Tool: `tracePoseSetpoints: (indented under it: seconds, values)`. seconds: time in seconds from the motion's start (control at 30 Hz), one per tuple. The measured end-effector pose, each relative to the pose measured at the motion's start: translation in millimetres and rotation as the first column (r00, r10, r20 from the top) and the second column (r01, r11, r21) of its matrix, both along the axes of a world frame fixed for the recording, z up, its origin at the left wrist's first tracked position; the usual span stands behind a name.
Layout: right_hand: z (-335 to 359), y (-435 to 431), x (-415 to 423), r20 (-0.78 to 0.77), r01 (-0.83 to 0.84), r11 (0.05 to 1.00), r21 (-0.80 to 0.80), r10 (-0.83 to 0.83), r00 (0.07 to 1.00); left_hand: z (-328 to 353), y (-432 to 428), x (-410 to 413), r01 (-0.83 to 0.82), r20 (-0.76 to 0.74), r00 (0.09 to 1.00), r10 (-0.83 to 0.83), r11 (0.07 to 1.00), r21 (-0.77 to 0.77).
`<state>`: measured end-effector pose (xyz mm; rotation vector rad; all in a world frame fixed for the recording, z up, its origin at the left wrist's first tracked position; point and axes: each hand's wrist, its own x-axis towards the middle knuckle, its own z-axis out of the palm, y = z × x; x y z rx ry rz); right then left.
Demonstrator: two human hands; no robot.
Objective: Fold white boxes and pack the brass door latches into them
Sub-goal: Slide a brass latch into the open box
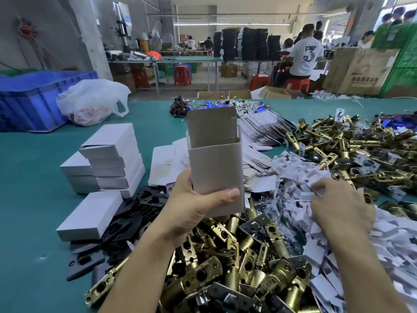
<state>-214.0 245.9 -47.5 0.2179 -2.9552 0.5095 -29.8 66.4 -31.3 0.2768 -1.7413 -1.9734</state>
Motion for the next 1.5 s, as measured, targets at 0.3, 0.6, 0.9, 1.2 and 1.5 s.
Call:
tracePoseSetpoints:
  seconds: [0.3,0.6,0.9,1.2,1.5]
  values:
    - [-6.4,-0.6,-9.0,-0.076,0.021,0.997,-0.071,-0.027,0.997,-5.2,0.0,0.9,0.045,0.072,0.997,-0.037,0.993,-0.107]
    - [14.9,5.1,3.2,-0.298,-0.179,0.906,-0.384,0.062,0.952,-6.9,-3.4,0.5,0.043,0.072,0.997,-0.037,0.996,-0.077]
    - [102.4,-0.1,78.8,-0.611,-0.725,0.235,-0.647,0.408,0.678,-8.7,-2.7,-0.7,0.056,0.081,0.996,-0.047,0.993,-0.104]
    - [115.6,-53.6,90.2,-0.458,-0.777,0.496,-0.386,0.628,0.629,-7.0,-1.9,-0.8,0.061,0.053,0.997,-0.059,0.998,-0.035]
    - [142.7,-66.7,84.0,-0.162,-0.641,0.736,-0.218,0.62,0.768,-9.0,-0.4,-3.0,0.024,0.058,0.998,-0.018,0.994,-0.105]
